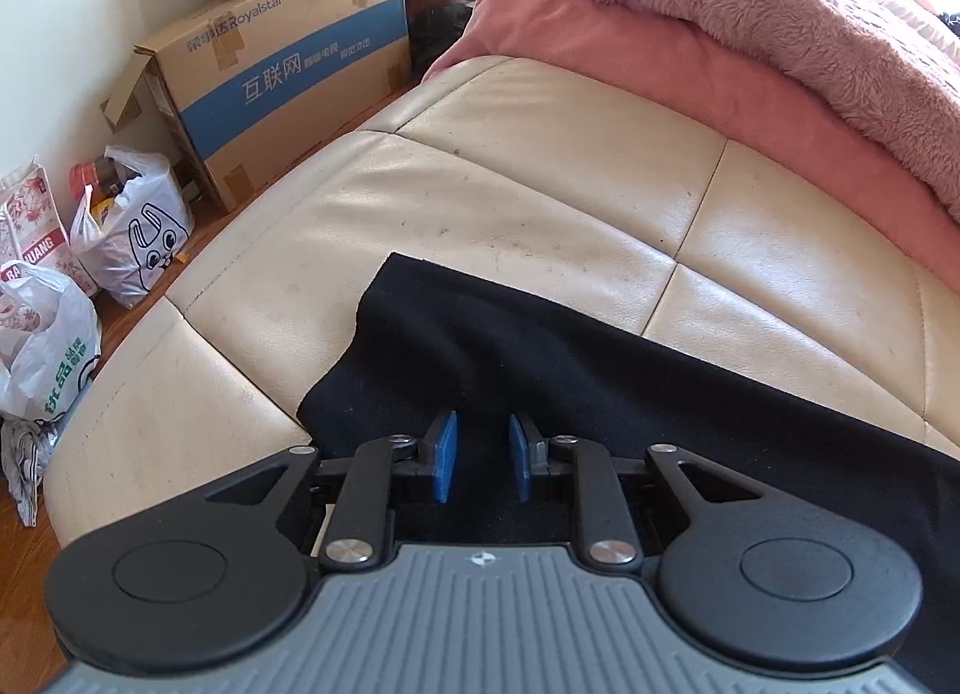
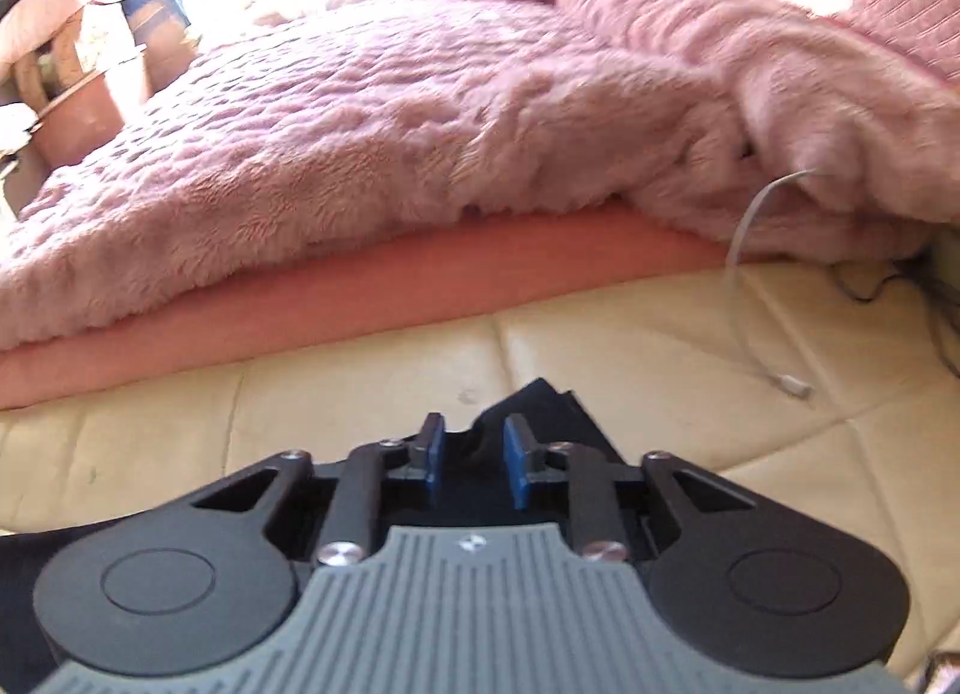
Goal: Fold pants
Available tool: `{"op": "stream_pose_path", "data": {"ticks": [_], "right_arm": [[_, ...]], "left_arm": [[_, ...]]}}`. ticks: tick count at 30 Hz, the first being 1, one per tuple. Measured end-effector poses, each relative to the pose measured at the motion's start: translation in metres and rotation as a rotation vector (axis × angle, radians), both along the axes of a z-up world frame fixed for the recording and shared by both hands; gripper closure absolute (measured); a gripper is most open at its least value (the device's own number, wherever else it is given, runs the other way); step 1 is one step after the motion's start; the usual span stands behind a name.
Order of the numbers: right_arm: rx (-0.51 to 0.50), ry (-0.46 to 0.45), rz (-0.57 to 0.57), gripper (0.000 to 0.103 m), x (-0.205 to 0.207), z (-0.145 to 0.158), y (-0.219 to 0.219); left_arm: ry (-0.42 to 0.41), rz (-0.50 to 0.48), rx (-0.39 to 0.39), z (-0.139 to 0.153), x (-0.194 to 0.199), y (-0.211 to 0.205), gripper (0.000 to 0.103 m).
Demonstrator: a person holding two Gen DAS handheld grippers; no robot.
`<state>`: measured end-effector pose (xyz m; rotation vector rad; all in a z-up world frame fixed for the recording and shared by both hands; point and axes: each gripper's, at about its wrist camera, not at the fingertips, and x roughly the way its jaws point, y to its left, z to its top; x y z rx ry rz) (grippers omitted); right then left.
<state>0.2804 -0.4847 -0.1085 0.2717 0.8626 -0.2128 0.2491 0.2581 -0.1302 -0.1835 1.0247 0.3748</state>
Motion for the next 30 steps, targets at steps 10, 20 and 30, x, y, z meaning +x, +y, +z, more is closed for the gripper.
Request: {"op": "stream_pose_path", "data": {"ticks": [10,20,30], "right_arm": [[-0.124,0.077,-0.020,0.103,0.023,-0.057,-0.018],[-0.078,0.042,-0.063,0.102,0.018,-0.040,-0.041],[-0.021,0.076,-0.010,0.080,0.041,-0.051,-0.044]], "left_arm": [[0.010,0.026,0.036,-0.004,0.005,-0.003,0.078],[0.001,0.071,0.020,-0.002,0.005,0.001,0.078],[0.002,0.090,-0.010,0.001,0.007,0.005,0.078]]}}
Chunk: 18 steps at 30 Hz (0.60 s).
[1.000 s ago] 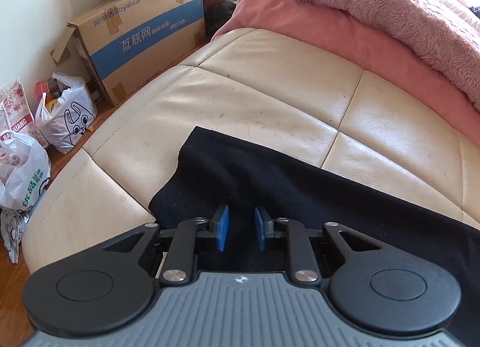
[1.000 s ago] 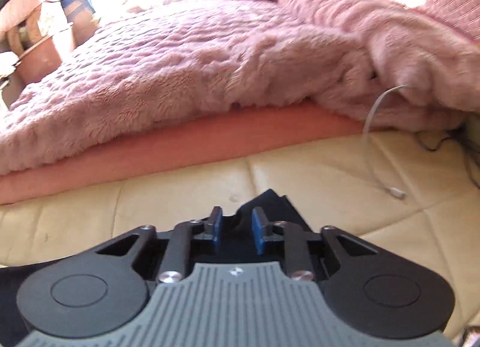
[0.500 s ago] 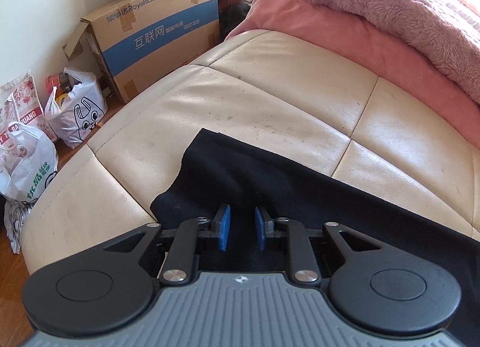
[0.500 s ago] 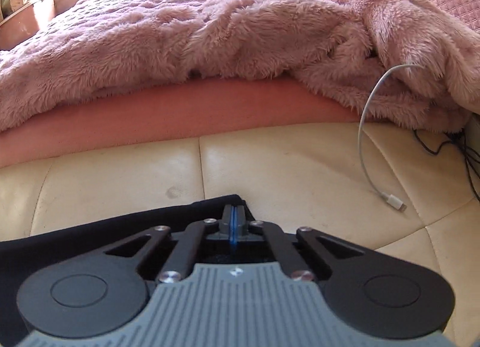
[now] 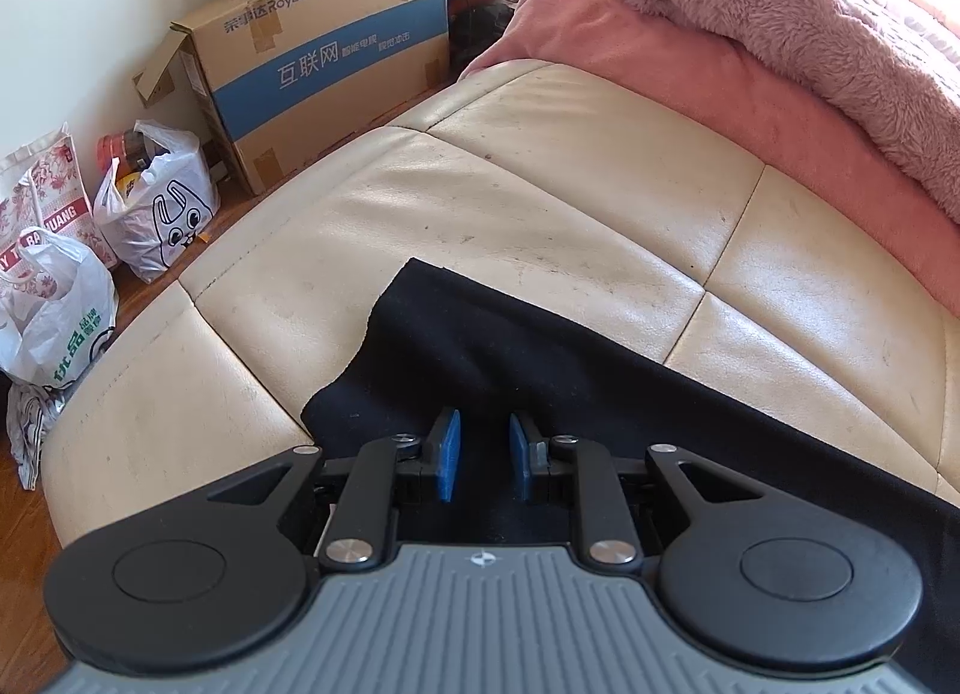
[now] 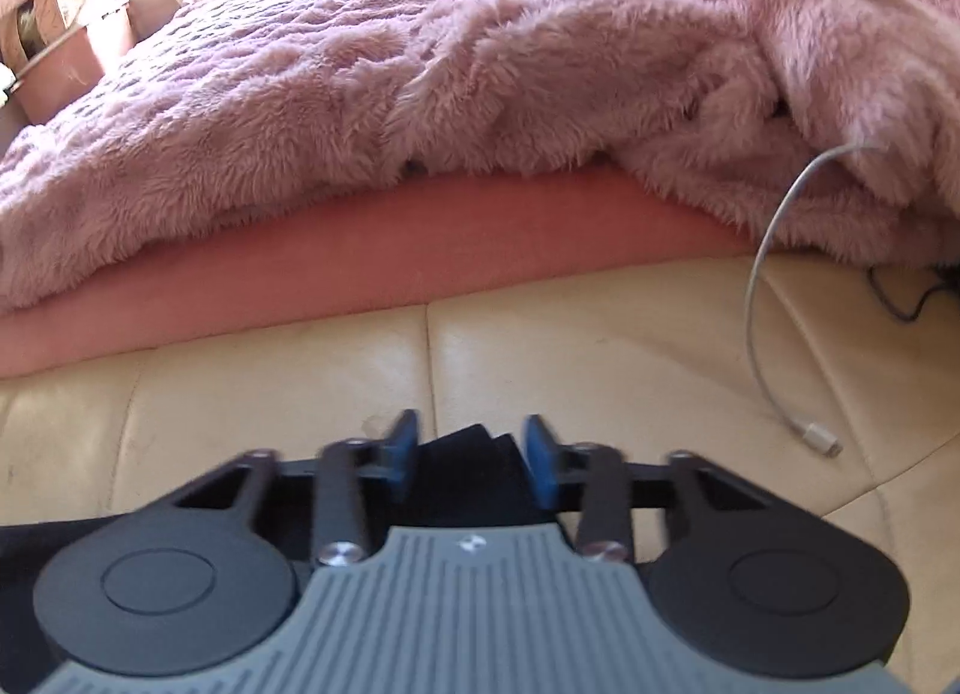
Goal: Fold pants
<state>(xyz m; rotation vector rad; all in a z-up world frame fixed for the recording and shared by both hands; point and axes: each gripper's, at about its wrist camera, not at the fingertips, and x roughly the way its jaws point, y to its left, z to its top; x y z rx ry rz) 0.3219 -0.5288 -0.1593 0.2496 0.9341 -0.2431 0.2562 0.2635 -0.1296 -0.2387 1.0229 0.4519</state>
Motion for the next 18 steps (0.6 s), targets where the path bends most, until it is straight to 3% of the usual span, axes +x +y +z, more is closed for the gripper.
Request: {"op": "stream_pose_path", "data": {"ticks": [2,6,11,14,15,18], "right_arm": [[-0.017,-0.005,0.009,0.103,-0.001,0.001,0.002],[-0.109,-0.021,0.017,0.103,-0.004,0.007,0.007],[-0.169,0.007,-0.054,0.103,-0.001,-0.008,-0.002],[-0.146,0.016,-0.117,0.103,-0.007,-0.015,-0.016],[-0.137,0.009,-0.118,0.103,-0.009,-0.012,-0.018],[-0.143,-0.022,-0.064,0.103,-0.017,0.007,-0.003]], "left_arm": [[0.002,-0.002,0.009,0.000,0.001,-0.002,0.078],[-0.003,-0.001,0.025,-0.002,0.000,-0.004,0.078],[-0.009,-0.007,0.035,-0.003,-0.001,-0.005,0.078],[-0.021,-0.003,0.031,-0.002,-0.002,-0.005,0.078],[-0.027,-0.003,0.027,0.000,-0.003,-0.005,0.076],[-0.080,0.022,0.009,0.012,-0.013,0.001,0.056]]}}
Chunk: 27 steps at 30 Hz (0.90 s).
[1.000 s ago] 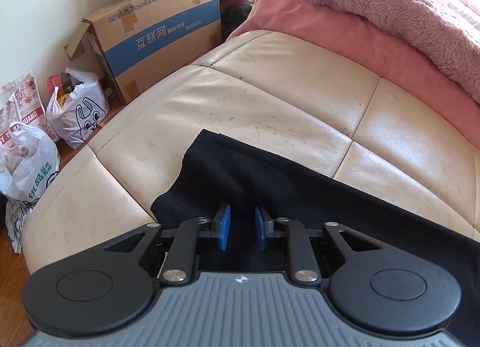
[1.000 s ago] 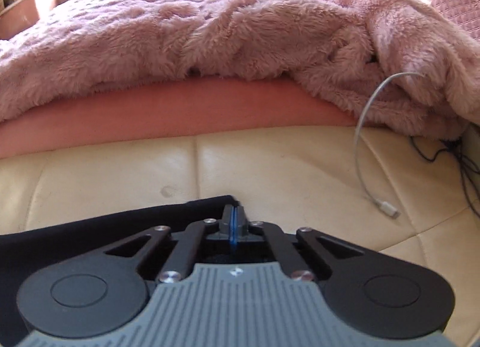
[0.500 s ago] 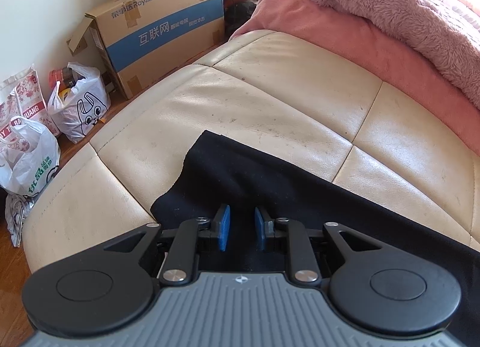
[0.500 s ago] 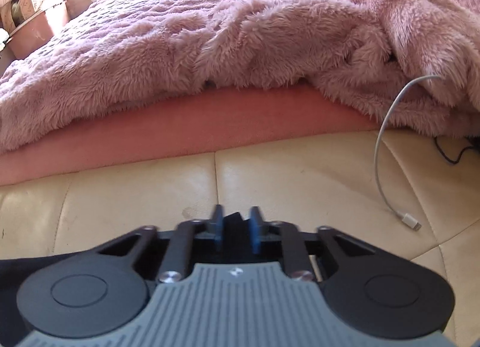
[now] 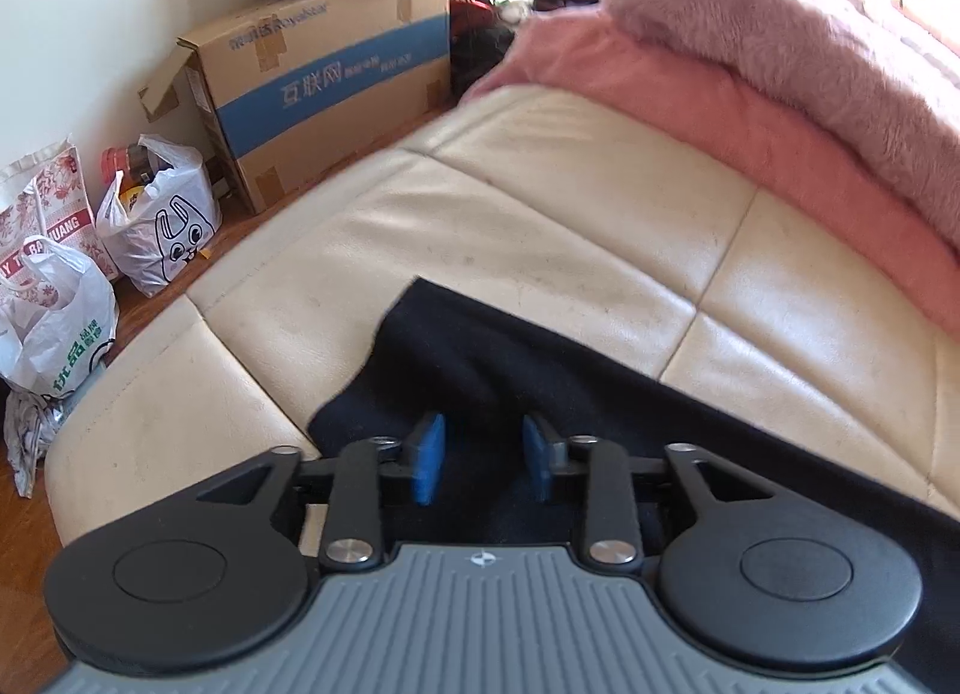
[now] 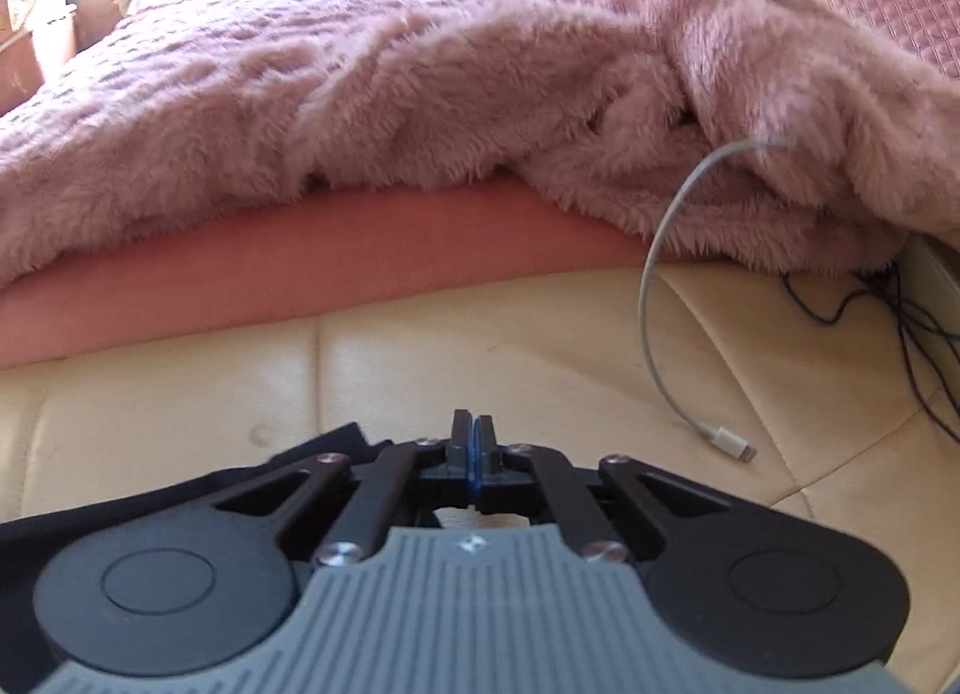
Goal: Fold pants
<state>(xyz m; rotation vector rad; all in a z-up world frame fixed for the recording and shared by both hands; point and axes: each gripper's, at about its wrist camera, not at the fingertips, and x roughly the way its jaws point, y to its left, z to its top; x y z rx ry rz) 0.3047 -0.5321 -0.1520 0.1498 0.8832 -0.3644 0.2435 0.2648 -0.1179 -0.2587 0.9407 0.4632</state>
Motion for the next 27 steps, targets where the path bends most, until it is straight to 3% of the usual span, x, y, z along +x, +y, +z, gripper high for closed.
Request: {"op": "stream_pose_path", "data": {"ticks": [2,4,6,9,13,18,23,26,27], "right_arm": [[-0.002,-0.027,0.057,0.102,-0.008,0.014,0.018],[0.013,-0.053,0.105,0.100,-0.018,0.025,0.038],[0.045,-0.072,0.145,0.098,-0.027,0.031,0.062],[0.092,-0.089,0.191,0.086,-0.041,0.033,0.101],[0.155,-0.103,0.251,0.084,-0.061,0.029,0.154],[0.207,-0.086,0.279,0.083,-0.080,0.022,0.203],[0.223,-0.053,0.298,0.083,-0.091,0.015,0.230],[0.219,-0.038,0.325,0.082,-0.102,0.015,0.245],[0.221,-0.031,0.334,0.082,-0.106,0.014,0.250]], "left_arm": [[-0.059,0.046,-0.023,0.010,-0.013,0.009,0.050],[-0.114,0.101,-0.105,0.016,-0.029,0.023,0.041],[-0.164,0.173,-0.216,0.016,-0.046,0.040,0.039],[-0.239,0.281,-0.388,0.007,-0.071,0.063,0.036],[-0.284,0.376,-0.531,-0.014,-0.092,0.081,0.036],[-0.375,0.386,-0.566,-0.023,-0.100,0.083,0.036],[-0.410,0.381,-0.507,-0.024,-0.098,0.070,0.040],[-0.395,0.360,-0.464,-0.024,-0.095,0.061,0.061],[-0.386,0.362,-0.456,-0.025,-0.093,0.058,0.073]]}}
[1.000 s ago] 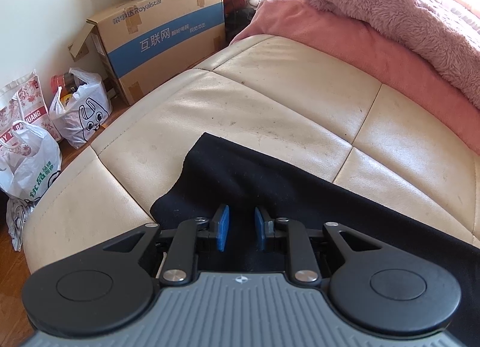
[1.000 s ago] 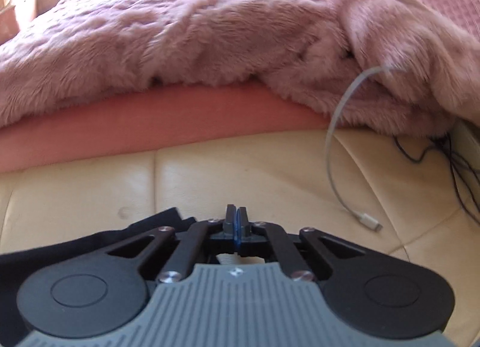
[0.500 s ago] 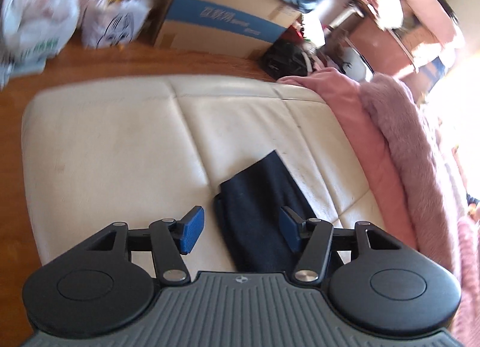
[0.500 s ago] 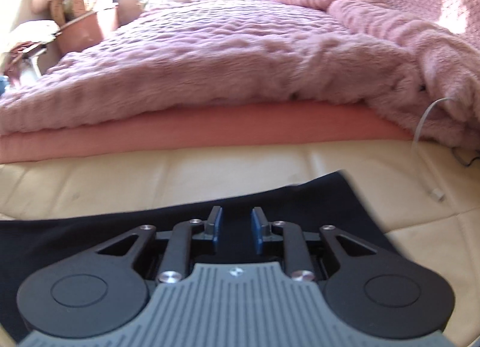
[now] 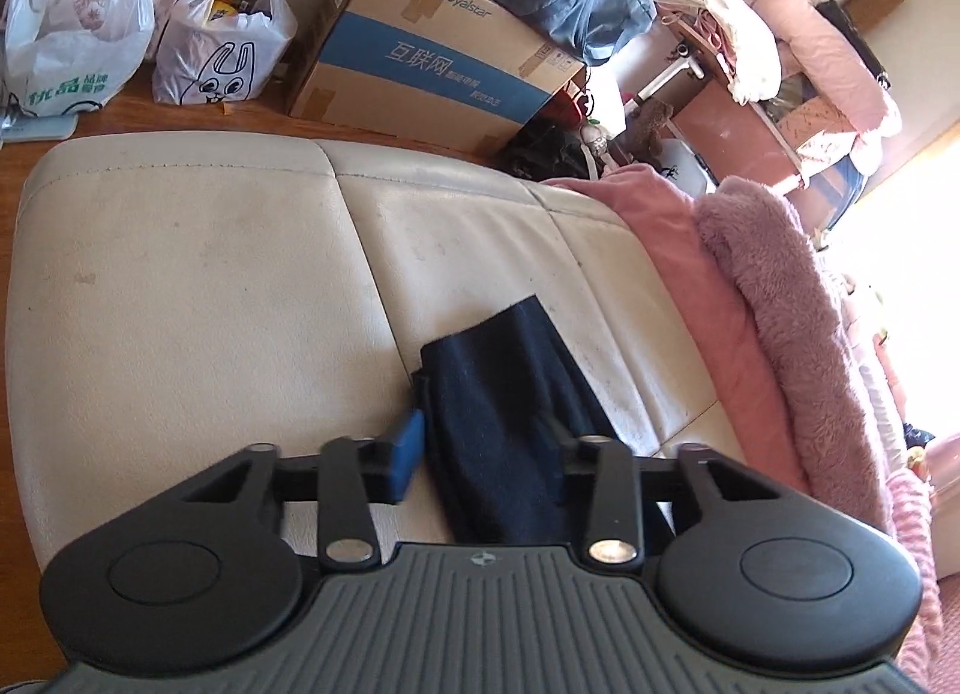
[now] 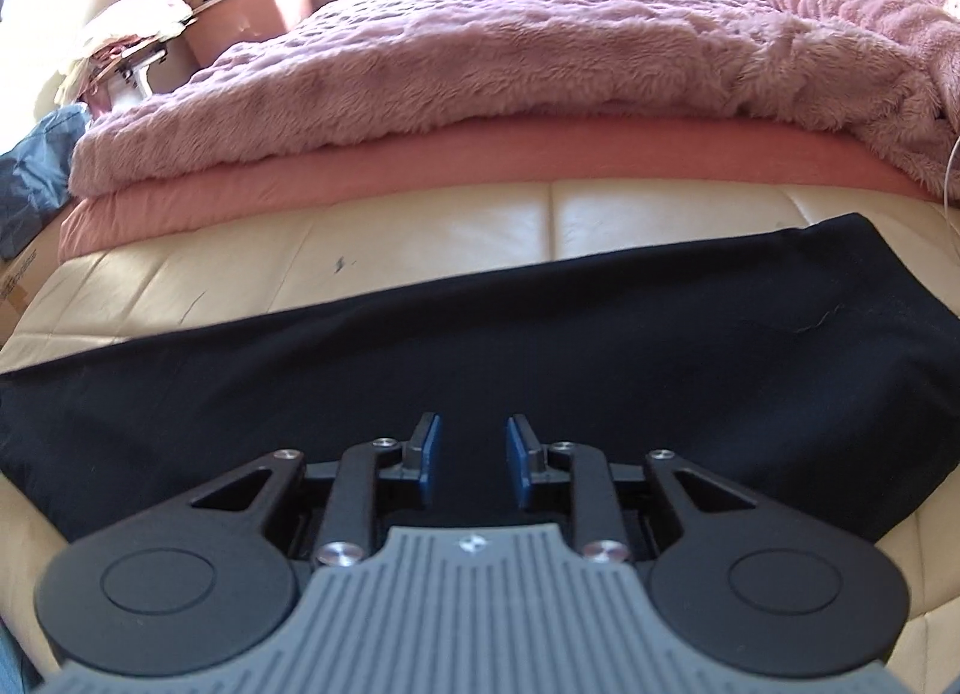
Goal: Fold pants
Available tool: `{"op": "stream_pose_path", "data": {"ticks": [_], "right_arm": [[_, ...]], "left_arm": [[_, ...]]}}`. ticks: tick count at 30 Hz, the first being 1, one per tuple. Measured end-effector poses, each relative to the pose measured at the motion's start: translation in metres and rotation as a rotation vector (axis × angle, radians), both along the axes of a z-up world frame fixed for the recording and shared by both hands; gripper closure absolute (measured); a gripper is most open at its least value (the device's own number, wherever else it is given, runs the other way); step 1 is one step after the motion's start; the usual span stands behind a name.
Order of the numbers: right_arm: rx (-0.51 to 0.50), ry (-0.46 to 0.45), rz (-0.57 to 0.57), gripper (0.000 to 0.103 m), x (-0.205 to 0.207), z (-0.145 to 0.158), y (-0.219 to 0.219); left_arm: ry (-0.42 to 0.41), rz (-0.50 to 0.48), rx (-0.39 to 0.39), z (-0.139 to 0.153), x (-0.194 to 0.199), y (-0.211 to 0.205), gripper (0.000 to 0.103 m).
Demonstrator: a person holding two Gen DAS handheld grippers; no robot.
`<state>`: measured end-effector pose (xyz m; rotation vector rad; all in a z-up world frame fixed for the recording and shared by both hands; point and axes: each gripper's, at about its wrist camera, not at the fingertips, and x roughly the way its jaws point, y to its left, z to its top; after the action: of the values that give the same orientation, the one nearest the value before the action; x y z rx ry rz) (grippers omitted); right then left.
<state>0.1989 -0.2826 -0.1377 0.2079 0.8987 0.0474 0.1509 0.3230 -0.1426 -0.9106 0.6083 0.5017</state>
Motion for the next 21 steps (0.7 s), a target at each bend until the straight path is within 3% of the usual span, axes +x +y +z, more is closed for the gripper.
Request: {"op": "stream_pose_path", "data": {"ticks": [1,5,10,13,21], "right_arm": [[0.001,0.005,0.007,0.081,-0.005,-0.001,0.004],[0.025,0.019,0.009,0.077,-0.023,-0.002,0.014],[0.043,0.020,0.017,0.075,-0.037,-0.002,0.017],[0.061,0.014,0.021,0.074,-0.044,-0.001,0.014],[0.122,-0.008,0.019,0.072,-0.053,0.002,0.005]], "left_arm": [[0.009,0.002,0.003,-0.001,0.002,-0.001,0.081],[0.040,0.010,0.025,0.002,0.008,-0.008,0.099],[0.007,-0.036,0.109,0.033,0.012,-0.028,0.100],[-0.045,-0.115,0.210,0.068,0.022,-0.059,0.100],[-0.162,-0.449,0.471,0.142,0.056,-0.199,0.100]]}}
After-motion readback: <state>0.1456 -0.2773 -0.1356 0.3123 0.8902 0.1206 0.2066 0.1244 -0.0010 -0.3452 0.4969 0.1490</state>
